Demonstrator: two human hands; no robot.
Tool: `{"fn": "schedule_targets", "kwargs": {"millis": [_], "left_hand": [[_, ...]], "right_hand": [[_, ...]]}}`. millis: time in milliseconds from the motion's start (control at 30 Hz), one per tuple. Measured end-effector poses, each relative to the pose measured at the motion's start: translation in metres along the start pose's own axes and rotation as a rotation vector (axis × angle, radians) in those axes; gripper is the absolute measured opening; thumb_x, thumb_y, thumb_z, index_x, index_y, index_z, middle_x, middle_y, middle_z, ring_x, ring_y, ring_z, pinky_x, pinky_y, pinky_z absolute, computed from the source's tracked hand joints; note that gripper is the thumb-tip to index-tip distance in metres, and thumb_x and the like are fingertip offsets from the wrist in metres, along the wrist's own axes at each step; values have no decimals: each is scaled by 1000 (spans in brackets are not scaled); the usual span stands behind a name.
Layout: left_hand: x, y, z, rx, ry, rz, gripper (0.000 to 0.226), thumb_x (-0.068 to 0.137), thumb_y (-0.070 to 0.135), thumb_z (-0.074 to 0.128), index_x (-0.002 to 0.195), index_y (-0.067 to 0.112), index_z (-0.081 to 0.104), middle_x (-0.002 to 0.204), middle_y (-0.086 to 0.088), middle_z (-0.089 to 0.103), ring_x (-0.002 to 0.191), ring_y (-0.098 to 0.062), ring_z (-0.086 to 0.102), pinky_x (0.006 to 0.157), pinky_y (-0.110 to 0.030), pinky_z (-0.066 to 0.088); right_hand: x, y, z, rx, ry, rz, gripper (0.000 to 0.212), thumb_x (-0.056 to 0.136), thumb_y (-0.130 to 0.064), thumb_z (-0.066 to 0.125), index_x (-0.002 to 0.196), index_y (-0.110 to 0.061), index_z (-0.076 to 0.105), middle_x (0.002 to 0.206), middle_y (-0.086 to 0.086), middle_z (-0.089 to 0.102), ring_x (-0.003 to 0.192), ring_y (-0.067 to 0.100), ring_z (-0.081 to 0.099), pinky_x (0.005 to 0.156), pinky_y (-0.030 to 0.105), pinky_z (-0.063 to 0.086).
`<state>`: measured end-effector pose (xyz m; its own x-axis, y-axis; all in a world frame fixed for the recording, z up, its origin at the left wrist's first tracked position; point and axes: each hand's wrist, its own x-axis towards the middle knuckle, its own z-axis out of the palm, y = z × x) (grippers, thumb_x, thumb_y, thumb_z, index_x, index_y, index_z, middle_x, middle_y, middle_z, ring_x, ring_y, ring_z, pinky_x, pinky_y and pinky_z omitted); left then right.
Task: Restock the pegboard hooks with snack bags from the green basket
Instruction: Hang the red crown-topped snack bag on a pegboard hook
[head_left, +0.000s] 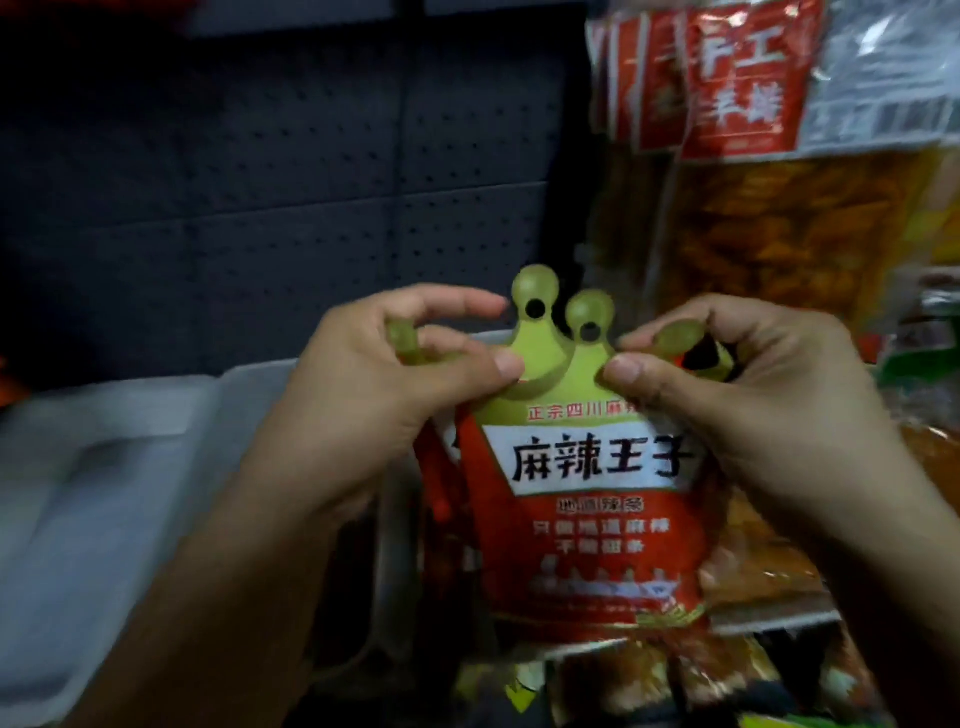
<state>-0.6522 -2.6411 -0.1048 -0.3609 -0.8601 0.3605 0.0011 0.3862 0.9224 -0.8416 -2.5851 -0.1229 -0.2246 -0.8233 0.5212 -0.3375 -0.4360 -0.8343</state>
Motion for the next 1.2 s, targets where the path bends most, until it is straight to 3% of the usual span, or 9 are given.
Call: {"fn": "schedule_targets", "kwargs": {"millis": [200, 267, 333, 500, 667, 800, 933, 1100, 1200], "left_hand": [[-16, 20, -73, 183, 123, 223, 10, 63, 25, 80, 69, 31, 75, 66, 7, 73, 63, -8, 71, 57, -18, 53], [-20, 24, -95, 165, 200, 267, 8, 67, 25, 75, 68, 33, 74, 64, 9, 72, 61, -5, 69, 56, -16, 51], [-22, 28, -120, 96, 276, 269, 7, 66, 25, 74, 66, 32, 73, 63, 8, 71, 60, -6, 68, 55, -18, 51], [-23, 43, -173, -25, 286, 216, 14, 56, 24, 82, 65, 27, 73, 62, 5, 69, 59, -5, 66, 53, -16, 50], [-24, 72, -225, 382, 281, 333, 23, 59, 35, 74, 82, 37, 74, 76, 16, 73, 70, 6, 66, 62, -6, 47], [-20, 101, -235, 632, 311, 493, 17, 62, 47, 73, 78, 42, 70, 79, 28, 70, 78, 12, 64, 66, -3, 46], [-14, 130, -242, 979, 342, 687, 14, 70, 50, 71, 79, 50, 60, 84, 26, 63, 85, 2, 61, 74, -10, 45], [1, 133, -231, 618, 310, 588, 5, 77, 26, 75, 78, 27, 70, 74, 9, 73, 66, -5, 69, 62, -32, 59], [11, 128, -228, 481, 292, 540, 10, 81, 19, 72, 75, 26, 69, 69, 14, 72, 63, 0, 67, 58, -20, 56]], "right_hand": [[5, -35, 64, -84, -4, -158, 30, 53, -53, 68, 82, -46, 70, 74, -20, 71, 65, -1, 67, 55, 15, 54], [9, -47, 84, -136, 27, -201, 27, 54, -53, 68, 78, -40, 70, 76, -13, 70, 64, 2, 66, 54, 17, 52], [17, -57, 106, -113, 38, -236, 23, 52, -47, 71, 67, -31, 69, 74, -10, 68, 57, -2, 60, 53, 8, 47], [37, -82, 160, 111, -126, -144, 14, 54, -35, 73, 65, -27, 69, 59, -11, 64, 51, -5, 58, 50, 7, 46], [47, -99, 199, 154, -119, -132, 17, 53, -45, 70, 65, -33, 68, 61, -7, 66, 57, 6, 65, 51, 16, 52], [52, -116, 205, 162, -45, -163, 26, 51, -50, 72, 68, -30, 68, 70, 1, 70, 65, 20, 71, 57, 32, 60], [52, -133, 204, 229, -19, -207, 21, 50, -46, 72, 69, -35, 72, 66, -8, 70, 63, 16, 72, 54, 27, 59], [53, -141, 206, 351, -49, -154, 13, 55, -32, 72, 68, -33, 74, 67, -3, 73, 61, 17, 72, 51, 21, 55], [55, -140, 205, 406, -67, -97, 18, 59, -26, 72, 75, -20, 75, 70, 3, 74, 63, 20, 73, 51, 22, 55]]}}
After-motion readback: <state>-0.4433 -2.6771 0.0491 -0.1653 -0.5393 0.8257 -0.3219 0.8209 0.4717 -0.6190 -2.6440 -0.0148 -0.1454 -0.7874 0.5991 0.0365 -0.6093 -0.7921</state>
